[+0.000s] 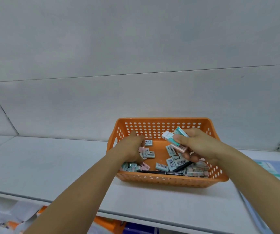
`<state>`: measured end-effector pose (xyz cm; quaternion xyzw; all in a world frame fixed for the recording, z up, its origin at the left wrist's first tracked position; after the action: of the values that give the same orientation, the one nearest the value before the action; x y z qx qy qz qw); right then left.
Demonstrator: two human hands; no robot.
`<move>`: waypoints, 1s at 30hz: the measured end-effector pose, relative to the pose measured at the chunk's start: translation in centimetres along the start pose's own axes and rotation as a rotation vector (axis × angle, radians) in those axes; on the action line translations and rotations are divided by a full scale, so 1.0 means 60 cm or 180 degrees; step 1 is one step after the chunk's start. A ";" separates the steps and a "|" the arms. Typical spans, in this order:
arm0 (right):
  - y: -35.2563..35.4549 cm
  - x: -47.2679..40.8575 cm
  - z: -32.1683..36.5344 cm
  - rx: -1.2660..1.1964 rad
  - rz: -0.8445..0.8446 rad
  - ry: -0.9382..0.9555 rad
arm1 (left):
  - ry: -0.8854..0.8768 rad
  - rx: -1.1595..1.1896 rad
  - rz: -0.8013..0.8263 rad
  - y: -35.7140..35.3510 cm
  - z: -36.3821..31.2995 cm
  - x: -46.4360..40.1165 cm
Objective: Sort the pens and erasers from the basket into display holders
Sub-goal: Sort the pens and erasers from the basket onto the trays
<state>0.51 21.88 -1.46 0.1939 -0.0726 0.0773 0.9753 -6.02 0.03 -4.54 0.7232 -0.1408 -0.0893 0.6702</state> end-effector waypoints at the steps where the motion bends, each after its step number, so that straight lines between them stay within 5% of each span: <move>1: 0.001 0.003 0.000 -0.0148 -0.0022 0.0002 | -0.0019 -0.0016 -0.0028 -0.001 -0.001 0.000; 15: -0.003 0.035 0.001 -0.1391 -0.0152 0.0037 | -0.0279 0.0213 -0.0245 0.005 -0.009 0.008; 19: -0.003 0.049 0.002 -0.1630 -0.0209 0.0117 | -0.0196 0.1377 -0.0871 0.023 -0.004 0.013; 22: -0.003 0.058 0.001 -0.1776 -0.0239 0.0125 | 0.0206 0.3068 -0.0981 0.040 -0.011 0.026; 26: 0.002 0.069 -0.002 -0.1865 -0.0179 0.0150 | 0.0361 0.5275 -0.0433 0.054 -0.048 0.048; 30: 0.022 0.086 -0.014 -0.1917 -0.0099 0.0293 | 0.0256 0.6044 0.0066 0.058 -0.111 0.074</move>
<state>5.39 24.06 -0.88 -0.1066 -0.0450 0.0461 0.9922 -0.02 4.69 -0.25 0.9671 -0.1378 0.0934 -0.1926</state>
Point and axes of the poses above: each hand's wrist, its own x-axis away from the middle knuckle, its own y-axis out of the back of the hand, z = x × y, the point moved 1 cm from there along -x, towards the middle knuckle
